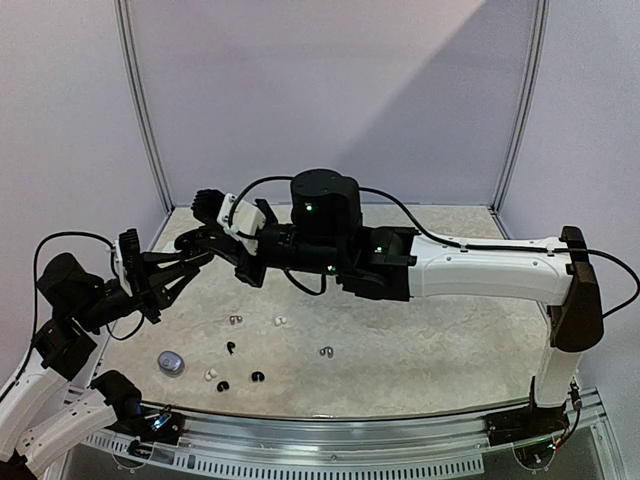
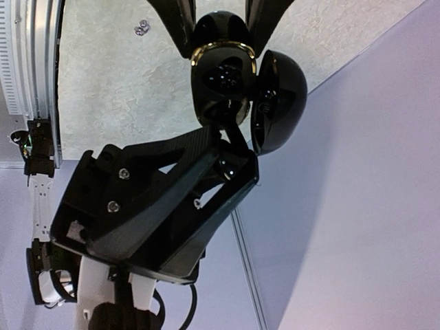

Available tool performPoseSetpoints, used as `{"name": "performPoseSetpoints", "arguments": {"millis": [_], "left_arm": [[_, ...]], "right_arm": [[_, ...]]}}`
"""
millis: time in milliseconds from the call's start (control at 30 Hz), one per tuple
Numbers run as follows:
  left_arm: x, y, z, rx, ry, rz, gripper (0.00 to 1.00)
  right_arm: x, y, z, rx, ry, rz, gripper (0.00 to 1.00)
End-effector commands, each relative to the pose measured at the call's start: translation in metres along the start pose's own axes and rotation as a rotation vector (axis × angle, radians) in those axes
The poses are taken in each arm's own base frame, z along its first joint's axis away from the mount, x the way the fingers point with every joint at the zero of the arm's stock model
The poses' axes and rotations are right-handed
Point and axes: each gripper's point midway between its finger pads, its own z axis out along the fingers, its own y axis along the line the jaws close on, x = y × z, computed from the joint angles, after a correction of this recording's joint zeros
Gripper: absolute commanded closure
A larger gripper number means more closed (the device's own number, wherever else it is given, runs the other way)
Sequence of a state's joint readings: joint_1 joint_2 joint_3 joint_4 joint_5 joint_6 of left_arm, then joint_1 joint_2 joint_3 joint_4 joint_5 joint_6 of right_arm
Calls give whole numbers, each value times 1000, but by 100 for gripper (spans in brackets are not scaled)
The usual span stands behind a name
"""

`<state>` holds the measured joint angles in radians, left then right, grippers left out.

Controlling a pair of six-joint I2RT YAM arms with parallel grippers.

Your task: Insert the wireless bluetooth earbuds into the charging case

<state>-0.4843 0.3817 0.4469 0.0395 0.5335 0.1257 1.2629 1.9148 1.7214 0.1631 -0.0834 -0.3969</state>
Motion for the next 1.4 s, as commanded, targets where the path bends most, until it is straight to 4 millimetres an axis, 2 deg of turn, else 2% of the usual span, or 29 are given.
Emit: {"name": "performPoseSetpoints", "arguments": {"millis": [0, 267, 633, 733, 900, 1133, 1367], "left_arm": [[-11, -2, 0, 8, -26, 5, 100], [-14, -2, -1, 10, -34, 2, 100], [-13, 2, -1, -17, -35, -17, 100], [-12, 1, -1, -12, -32, -8, 100], [-5, 3, -2, -31, -19, 31, 100], [1, 10, -3, -85, -7, 45, 100], [2, 9, -3, -80, -9, 27, 100]], "right_arm": [[3, -7, 4, 45, 17, 18, 100], [22, -6, 10, 58, 64, -1, 100], [31, -14, 11, 116, 84, -35, 100], [21, -21, 9, 149, 53, -14, 100], [3, -22, 4, 117, -13, 45, 100], [-19, -9, -9, 16, -105, 86, 100], [-23, -2, -9, -29, -129, 97, 100]]}}
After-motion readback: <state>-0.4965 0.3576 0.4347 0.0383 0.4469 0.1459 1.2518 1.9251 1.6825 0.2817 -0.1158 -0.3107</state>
